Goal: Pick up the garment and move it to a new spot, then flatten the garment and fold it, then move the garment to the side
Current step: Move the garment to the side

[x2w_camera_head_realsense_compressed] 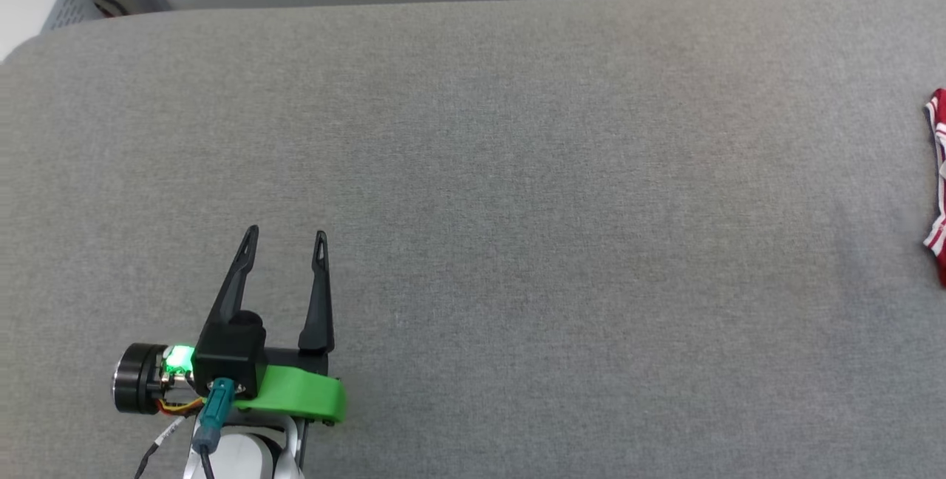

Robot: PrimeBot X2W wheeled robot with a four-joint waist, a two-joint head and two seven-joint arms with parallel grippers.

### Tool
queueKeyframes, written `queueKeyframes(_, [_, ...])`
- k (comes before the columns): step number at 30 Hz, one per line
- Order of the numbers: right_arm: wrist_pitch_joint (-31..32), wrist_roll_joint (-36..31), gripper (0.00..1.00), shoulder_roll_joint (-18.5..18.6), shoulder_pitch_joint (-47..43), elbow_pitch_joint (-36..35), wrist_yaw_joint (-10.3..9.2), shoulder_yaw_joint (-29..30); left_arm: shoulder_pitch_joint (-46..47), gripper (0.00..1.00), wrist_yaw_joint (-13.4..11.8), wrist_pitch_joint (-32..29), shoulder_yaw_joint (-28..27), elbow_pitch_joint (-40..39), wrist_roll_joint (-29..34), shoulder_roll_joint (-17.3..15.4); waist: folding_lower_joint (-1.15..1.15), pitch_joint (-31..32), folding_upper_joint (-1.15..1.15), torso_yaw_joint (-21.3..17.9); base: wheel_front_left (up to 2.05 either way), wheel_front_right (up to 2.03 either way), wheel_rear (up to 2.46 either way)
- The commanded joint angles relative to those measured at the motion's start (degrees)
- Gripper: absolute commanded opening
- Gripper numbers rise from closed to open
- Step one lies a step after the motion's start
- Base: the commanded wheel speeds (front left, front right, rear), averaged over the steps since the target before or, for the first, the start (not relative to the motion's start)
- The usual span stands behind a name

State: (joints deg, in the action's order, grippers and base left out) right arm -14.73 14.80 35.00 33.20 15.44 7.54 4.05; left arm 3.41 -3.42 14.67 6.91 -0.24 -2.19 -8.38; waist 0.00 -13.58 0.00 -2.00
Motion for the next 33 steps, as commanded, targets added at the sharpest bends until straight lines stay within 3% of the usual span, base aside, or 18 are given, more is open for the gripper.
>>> queueKeyframes(1, [-0.3, -1.4, 1.0, -2.3, -2.8, -2.6, -0.05, 1.1, -0.8, 1.0, 0.0, 0.3, -0.3, 0.3, -0.4, 0.4, 0.0, 3.0, 0.0, 2.4, 0.0, 0.0, 0.0])
queueKeyframes(8, [-0.3, -6.5, 1.0, -14.8, -14.3, -14.8, -0.05, 2.6, -2.5, 1.0, 0.3, 0.3, -0.6, 1.5, -0.6, 0.8, 0.0, 6.1, 0.0, 3.9, 0.0, 0.0, 0.0])
queueKeyframes(16, [-0.3, -6.8, 1.0, -22.9, -26.2, -16.5, -0.05, -1.5, -4.2, 1.0, 0.6, 0.3, -0.8, 2.8, -0.5, 1.1, 0.0, 9.3, 0.0, 4.8, 0.0, 0.0, 0.0])
queueKeyframes(25, [-0.3, -7.5, 1.0, -27.8, -36.2, -16.0, -0.05, -2.8, -6.0, 1.0, 1.0, 0.3, -1.1, 3.5, -0.6, 1.4, 0.0, 11.6, 0.0, 5.2, 0.0, 0.0, 0.0])
queueKeyframes(33, [-0.3, -8.0, 1.0, -28.7, -41.0, -17.6, -0.05, -1.3, -8.1, 1.0, 2.3, 0.3, -1.3, 3.9, -1.6, 1.9, 0.0, 13.4, 0.0, 5.3, 0.0, 0.0, 0.0])
